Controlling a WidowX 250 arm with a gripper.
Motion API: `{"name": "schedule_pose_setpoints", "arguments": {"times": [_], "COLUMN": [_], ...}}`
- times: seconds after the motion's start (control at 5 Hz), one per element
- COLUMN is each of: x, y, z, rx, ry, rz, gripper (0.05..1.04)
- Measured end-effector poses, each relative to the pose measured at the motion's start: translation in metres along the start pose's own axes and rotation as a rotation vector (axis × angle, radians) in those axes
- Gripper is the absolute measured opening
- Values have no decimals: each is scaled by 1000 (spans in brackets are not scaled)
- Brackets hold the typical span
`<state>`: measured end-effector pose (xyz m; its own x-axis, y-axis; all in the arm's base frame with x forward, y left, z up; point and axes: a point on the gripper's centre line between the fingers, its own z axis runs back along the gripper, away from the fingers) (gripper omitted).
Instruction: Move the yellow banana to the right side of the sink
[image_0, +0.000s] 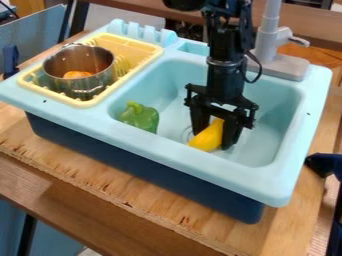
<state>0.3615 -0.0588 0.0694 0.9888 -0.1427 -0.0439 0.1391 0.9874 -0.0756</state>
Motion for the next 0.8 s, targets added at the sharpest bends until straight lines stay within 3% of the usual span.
{"name": "schedule_pose_setpoints", "arguments": {"times": [0.2, 0.4, 0.8], "x": [0, -3, -5], "y": [7, 9, -20], "z": [1, 3, 17], "rx": [8, 15, -49], "ry": [1, 18, -44], "rz": [21, 3, -50], "gripper": [477, 475, 475]}}
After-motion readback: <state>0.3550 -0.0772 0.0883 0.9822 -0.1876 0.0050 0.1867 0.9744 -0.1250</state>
